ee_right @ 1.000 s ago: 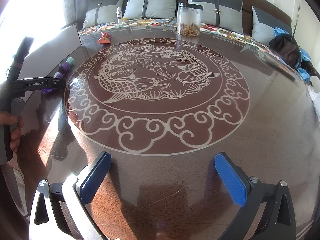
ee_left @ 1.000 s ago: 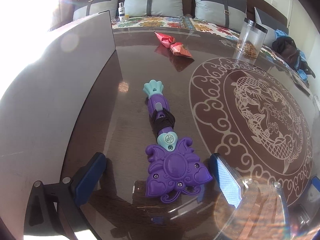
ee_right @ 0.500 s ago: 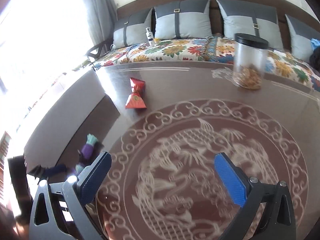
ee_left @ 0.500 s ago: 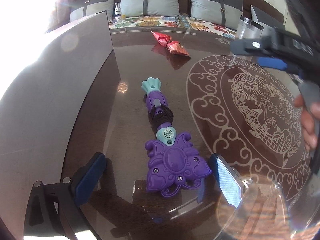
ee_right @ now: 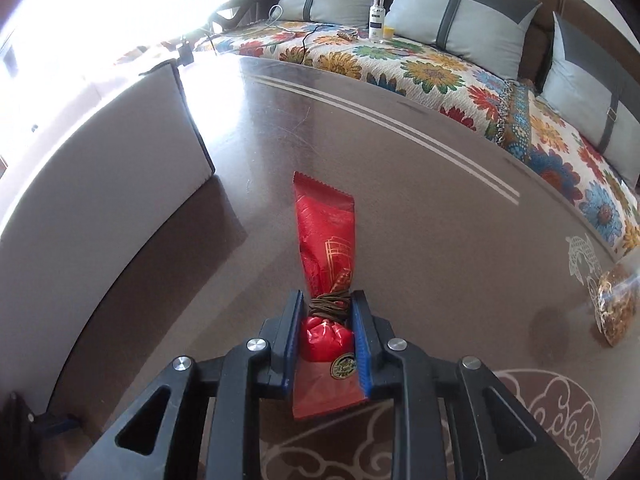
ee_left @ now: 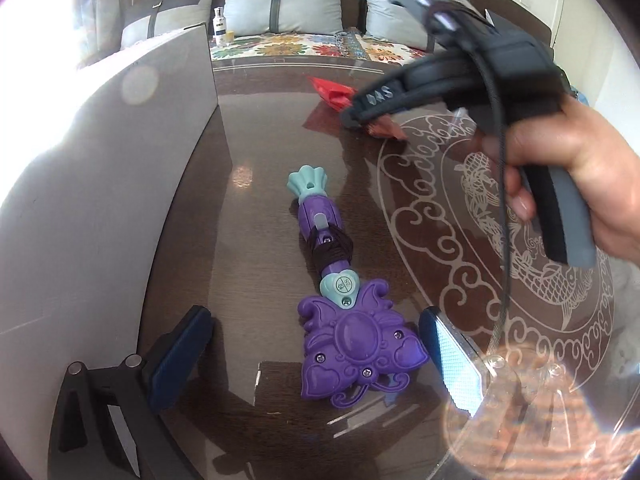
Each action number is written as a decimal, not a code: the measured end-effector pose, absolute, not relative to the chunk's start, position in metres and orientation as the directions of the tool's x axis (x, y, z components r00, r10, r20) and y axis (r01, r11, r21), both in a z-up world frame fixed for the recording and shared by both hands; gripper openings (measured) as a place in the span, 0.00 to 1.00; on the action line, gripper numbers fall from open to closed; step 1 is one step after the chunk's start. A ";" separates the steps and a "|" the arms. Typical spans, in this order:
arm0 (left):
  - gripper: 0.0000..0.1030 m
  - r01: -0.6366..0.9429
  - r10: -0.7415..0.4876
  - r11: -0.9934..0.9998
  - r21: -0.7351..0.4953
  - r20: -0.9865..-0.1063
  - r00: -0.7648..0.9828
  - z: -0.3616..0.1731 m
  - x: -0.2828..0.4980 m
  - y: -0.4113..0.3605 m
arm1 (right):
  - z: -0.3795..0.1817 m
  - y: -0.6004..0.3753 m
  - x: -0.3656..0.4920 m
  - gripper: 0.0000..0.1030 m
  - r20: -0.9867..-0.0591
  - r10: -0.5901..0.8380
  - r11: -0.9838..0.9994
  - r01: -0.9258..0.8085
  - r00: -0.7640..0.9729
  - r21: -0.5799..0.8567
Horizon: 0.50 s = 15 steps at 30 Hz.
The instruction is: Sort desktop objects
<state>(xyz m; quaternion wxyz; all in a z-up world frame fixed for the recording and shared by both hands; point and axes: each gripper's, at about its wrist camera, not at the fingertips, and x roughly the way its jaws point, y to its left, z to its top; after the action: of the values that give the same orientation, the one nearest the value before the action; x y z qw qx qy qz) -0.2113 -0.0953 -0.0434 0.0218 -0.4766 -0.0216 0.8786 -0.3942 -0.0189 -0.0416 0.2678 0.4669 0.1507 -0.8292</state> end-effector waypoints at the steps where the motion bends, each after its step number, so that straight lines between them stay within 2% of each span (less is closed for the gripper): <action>1: 1.00 -0.012 0.071 -0.997 -0.077 -0.834 -0.547 -0.042 -0.214 -0.096 | -0.043 -0.007 -0.382 0.23 -0.852 -0.312 -0.814 0.581 -0.419 0.012; 3: 1.00 -0.015 0.086 -0.996 -0.093 -0.826 -0.557 -0.042 -0.223 -0.094 | -0.042 0.022 -0.351 0.23 -0.848 -0.316 -0.825 0.565 -0.425 0.025; 5: 1.00 -0.023 0.051 -0.999 -0.046 -0.831 -0.555 -0.044 -0.231 -0.087 | -0.041 0.054 -0.312 0.23 -0.843 -0.306 -0.839 0.544 -0.442 0.020; 7: 0.85 -0.036 0.023 -0.999 -0.003 -0.822 -0.569 -0.043 -0.232 -0.079 | -0.040 0.086 -0.269 0.24 -0.840 -0.291 -0.857 0.516 -0.457 0.017; 9: 0.44 -0.085 0.050 -0.996 0.002 -0.799 -0.600 -0.040 -0.227 -0.071 | -0.040 0.113 -0.227 0.24 -0.838 -0.269 -0.879 0.476 -0.475 0.013; 10: 0.38 -0.103 0.050 -0.995 0.015 -0.795 -0.604 -0.040 -0.227 -0.068 | -0.039 0.126 -0.206 0.24 -0.835 -0.263 -0.891 0.454 -0.483 0.019; 13: 0.34 -0.137 0.072 -0.990 0.016 -0.788 -0.612 -0.037 -0.213 -0.059 | -0.038 0.154 -0.151 0.24 -0.823 -0.265 -0.917 0.396 -0.502 0.054; 15: 0.23 -0.150 0.116 -0.988 -0.030 -0.787 -0.606 -0.035 -0.197 -0.056 | -0.037 0.169 -0.121 0.24 -0.817 -0.260 -0.931 0.359 -0.514 0.070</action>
<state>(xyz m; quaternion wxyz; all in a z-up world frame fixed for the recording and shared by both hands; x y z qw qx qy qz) -0.1965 -0.0559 -0.0349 0.0743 -0.4378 0.0195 0.8958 -0.1211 0.1686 -0.0372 0.1780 0.4595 0.0538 -0.8685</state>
